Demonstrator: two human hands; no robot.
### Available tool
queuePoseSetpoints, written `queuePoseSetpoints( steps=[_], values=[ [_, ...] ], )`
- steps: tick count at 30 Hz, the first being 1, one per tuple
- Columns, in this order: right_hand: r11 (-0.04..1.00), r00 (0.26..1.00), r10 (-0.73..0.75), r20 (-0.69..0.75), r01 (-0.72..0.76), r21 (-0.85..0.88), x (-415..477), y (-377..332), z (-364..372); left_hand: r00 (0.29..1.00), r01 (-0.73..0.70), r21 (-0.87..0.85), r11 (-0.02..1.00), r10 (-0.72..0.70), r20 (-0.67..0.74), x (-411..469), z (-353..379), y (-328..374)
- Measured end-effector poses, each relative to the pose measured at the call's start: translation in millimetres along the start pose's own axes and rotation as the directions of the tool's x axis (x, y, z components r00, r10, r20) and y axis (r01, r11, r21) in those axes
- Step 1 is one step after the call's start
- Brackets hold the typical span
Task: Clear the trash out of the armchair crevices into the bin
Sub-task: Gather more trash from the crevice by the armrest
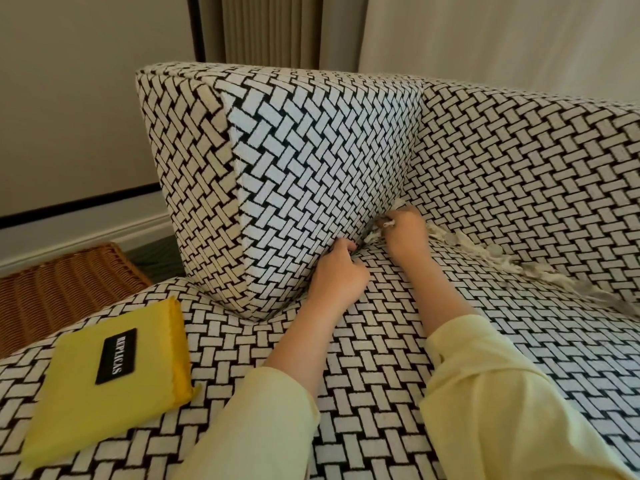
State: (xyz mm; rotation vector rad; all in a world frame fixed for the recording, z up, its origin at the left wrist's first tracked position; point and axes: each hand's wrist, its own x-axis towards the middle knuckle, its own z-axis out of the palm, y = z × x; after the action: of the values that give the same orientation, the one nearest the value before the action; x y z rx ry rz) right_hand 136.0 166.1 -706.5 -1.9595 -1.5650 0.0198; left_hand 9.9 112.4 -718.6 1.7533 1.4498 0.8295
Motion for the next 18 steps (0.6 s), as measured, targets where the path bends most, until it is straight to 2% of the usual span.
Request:
queuePoseSetpoints(
  steps=[5, 11, 15, 18],
  values=[
    [0.966, 0.996, 0.057, -0.071, -0.036, 0.257, -1.8, 3.0, -11.1, 0.999, 0.036, -0.005, 0.999, -0.036, 0.025, 3.9, 1.0, 0.5],
    [0.792, 0.972, 0.236, 0.01, -0.199, 0.577, -0.7, 10.1, -15.2, 0.982, 0.134, 0.023, 0.991, -0.136, 0.132, 17.5, 1.9, 12.7],
    [0.789, 0.966, 0.257, 0.013, -0.217, 0.574, 3.9, 14.8, -14.4, 0.967, 0.208, -0.015, 0.978, -0.203, 0.152, 32.2, 11.0, 22.0],
    [0.794, 0.954, 0.298, -0.008, -0.244, 0.557, 5.7, 20.1, -18.3, 0.972, 0.201, 0.088, 0.976, -0.21, 0.106, 37.0, 19.5, 22.8]
  ],
)
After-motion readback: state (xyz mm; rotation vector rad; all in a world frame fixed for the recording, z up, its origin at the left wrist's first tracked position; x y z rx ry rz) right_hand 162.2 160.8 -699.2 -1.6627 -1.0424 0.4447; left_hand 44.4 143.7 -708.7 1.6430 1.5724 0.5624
